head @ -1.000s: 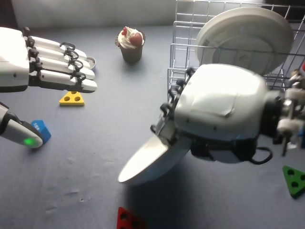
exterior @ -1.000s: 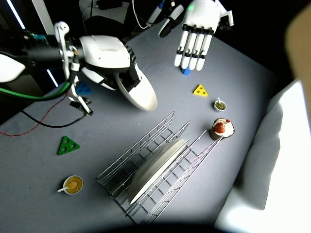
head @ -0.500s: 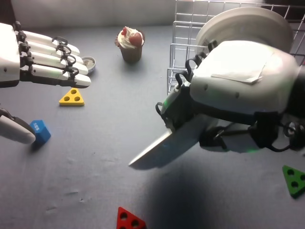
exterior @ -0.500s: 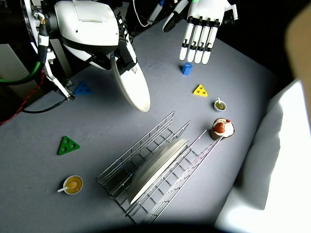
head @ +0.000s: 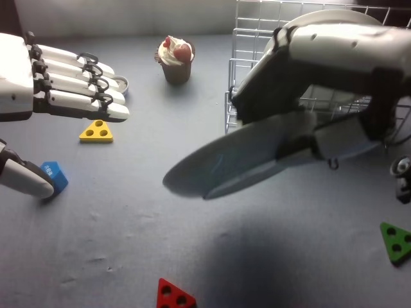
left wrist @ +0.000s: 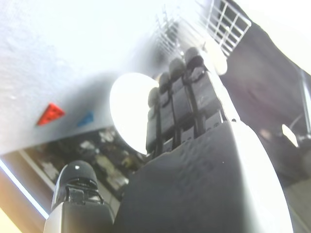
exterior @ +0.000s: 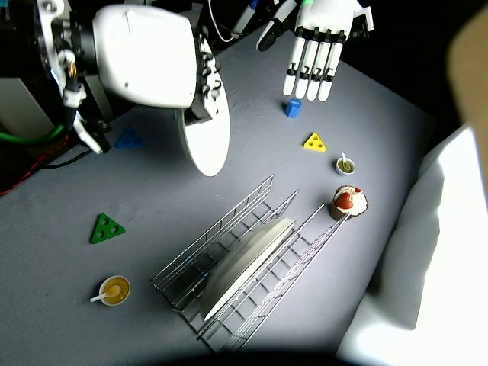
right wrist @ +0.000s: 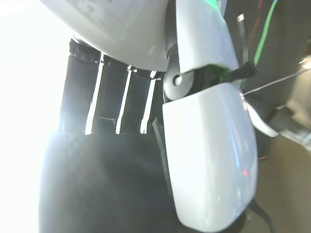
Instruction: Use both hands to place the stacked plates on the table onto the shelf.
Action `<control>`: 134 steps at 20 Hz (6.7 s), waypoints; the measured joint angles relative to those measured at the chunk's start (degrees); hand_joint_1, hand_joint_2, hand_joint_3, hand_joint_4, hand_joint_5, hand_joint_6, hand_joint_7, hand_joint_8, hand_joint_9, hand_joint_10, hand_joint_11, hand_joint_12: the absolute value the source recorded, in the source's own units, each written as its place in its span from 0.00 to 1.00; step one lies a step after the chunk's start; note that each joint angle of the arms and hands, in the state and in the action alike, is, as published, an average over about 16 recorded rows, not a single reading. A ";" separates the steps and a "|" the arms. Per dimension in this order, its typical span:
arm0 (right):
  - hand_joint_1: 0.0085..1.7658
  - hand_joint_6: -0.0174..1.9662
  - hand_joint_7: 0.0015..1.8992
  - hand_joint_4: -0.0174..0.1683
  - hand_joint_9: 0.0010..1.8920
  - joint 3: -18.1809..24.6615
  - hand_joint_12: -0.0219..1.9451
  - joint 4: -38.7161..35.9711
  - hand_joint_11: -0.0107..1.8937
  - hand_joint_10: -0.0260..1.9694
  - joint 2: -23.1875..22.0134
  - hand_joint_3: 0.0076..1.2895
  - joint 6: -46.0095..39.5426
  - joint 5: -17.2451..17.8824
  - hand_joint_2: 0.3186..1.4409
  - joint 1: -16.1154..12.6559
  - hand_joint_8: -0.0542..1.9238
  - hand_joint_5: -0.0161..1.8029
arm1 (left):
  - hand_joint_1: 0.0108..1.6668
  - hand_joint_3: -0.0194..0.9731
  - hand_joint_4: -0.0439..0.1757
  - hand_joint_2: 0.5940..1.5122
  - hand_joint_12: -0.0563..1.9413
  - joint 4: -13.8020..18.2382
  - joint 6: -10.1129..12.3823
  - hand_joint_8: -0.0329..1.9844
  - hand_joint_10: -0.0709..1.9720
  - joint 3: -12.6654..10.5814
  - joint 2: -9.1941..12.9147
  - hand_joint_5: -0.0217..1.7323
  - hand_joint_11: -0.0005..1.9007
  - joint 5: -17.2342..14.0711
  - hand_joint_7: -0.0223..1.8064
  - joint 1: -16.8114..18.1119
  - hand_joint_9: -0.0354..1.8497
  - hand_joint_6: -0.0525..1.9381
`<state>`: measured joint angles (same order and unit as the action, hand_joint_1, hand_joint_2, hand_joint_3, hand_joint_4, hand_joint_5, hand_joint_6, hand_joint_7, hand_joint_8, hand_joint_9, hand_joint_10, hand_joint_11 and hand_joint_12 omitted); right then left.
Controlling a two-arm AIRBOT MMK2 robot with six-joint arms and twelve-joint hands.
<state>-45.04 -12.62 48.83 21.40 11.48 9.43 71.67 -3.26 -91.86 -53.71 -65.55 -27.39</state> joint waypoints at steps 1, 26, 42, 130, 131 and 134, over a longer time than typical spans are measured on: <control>0.83 0.46 0.60 0.05 0.65 -0.61 0.65 -1.56 0.54 0.27 -0.24 0.00 -3.64 -0.04 0.56 -0.49 0.26 0.53 | 0.02 0.04 0.19 0.51 0.04 0.00 -0.02 0.02 0.04 0.09 0.00 0.13 0.13 0.06 0.15 -0.01 0.16 0.03; 0.84 0.43 0.60 0.05 0.64 -13.35 0.65 -33.32 0.55 0.26 -4.06 0.00 -56.19 1.80 0.57 -7.12 0.25 0.53 | 0.03 0.04 0.19 0.50 0.04 -0.62 0.06 0.02 0.04 1.22 1.39 0.14 0.13 0.98 0.17 -2.16 0.16 0.03; 0.84 0.43 0.58 0.05 0.65 -18.71 0.48 -39.23 0.58 0.27 -3.40 0.00 -69.83 3.64 0.57 -5.70 0.32 0.52 | 0.06 0.04 0.19 0.50 0.04 -0.98 -0.37 0.02 0.04 2.14 1.75 0.15 0.13 1.41 0.18 -2.92 0.17 0.03; 0.49 0.02 0.23 0.21 0.26 -26.88 0.02 -42.08 0.34 0.02 2.72 0.00 -53.10 15.77 0.54 0.24 0.04 0.24 | 0.04 0.04 0.19 0.50 0.04 -1.66 0.35 0.02 0.04 4.52 1.07 0.14 0.12 0.25 0.16 -2.90 0.16 0.03; 0.47 0.02 0.22 0.24 0.26 -25.61 0.02 -42.69 0.33 0.02 1.76 0.00 -49.08 16.48 0.54 0.18 0.04 0.22 | 0.04 0.04 0.19 0.50 0.03 -1.66 0.38 0.02 0.04 4.52 1.07 0.14 0.12 0.24 0.16 -2.90 0.15 0.03; 0.39 0.02 0.21 0.34 0.24 -21.09 0.02 -44.25 0.30 0.01 -1.84 0.00 -35.49 18.80 0.54 0.60 0.04 0.19 | 0.04 0.04 0.19 0.50 0.04 -1.66 0.46 0.02 0.04 4.51 1.07 0.13 0.12 0.20 0.16 -2.91 0.15 0.03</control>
<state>-66.13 -56.87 46.99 -14.09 30.28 10.04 70.00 -2.80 -87.35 -52.64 -65.35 -30.30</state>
